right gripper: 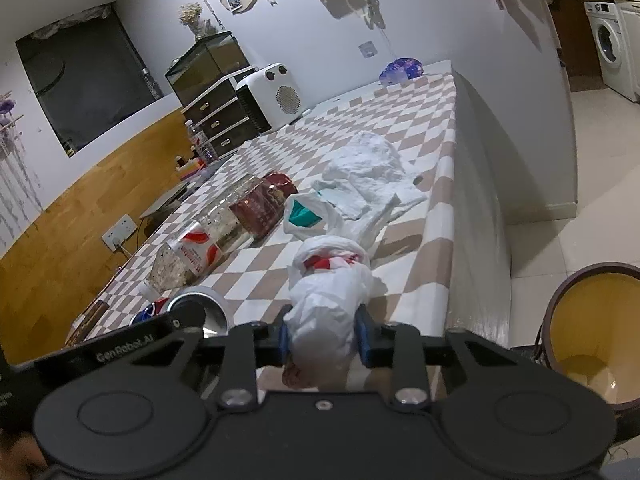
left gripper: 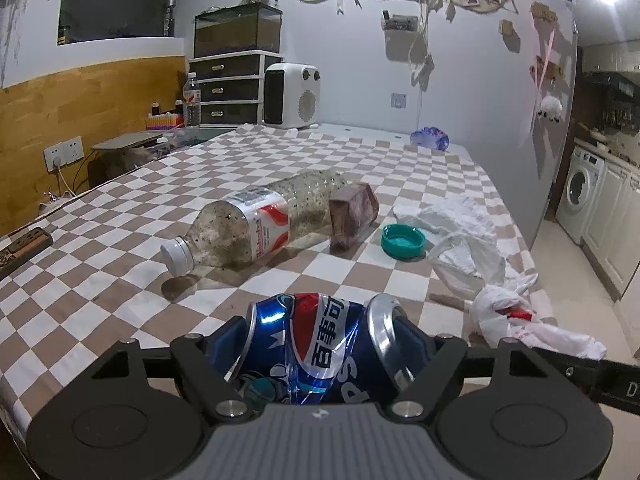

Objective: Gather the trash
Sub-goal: 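Carry the Pepsi can and white bag with both grippers over the bin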

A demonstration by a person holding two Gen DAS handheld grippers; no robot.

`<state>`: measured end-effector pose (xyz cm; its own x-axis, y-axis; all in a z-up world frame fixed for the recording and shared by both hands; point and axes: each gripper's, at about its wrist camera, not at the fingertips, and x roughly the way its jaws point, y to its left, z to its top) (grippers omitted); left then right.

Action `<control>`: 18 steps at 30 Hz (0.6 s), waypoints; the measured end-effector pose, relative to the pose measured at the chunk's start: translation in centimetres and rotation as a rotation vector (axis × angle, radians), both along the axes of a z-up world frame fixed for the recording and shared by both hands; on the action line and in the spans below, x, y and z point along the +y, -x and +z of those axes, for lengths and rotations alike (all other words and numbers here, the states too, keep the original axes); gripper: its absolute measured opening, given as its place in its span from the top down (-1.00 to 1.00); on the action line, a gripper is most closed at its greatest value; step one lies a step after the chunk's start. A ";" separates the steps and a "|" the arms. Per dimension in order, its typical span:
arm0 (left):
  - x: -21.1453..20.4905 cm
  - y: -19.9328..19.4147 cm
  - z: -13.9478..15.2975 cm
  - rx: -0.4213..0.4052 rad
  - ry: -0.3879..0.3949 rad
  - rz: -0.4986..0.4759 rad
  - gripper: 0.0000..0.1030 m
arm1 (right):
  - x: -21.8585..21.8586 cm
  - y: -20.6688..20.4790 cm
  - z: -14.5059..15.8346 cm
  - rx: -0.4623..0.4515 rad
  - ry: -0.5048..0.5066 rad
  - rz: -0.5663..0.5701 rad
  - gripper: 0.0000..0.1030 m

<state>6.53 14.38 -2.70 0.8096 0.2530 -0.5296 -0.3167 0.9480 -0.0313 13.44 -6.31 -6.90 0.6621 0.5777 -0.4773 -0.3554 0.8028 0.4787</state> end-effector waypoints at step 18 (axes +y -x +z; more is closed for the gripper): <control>-0.6 1.8 1.8 -0.083 0.055 -0.020 -0.40 | -1.5 1.0 1.7 -0.068 0.006 -0.001 0.49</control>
<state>4.77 13.79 -0.93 0.8562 0.2085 -0.4728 -0.2914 0.9504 -0.1086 12.42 -7.84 -5.15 0.6938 0.5745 -0.4343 -0.3864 0.8059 0.4486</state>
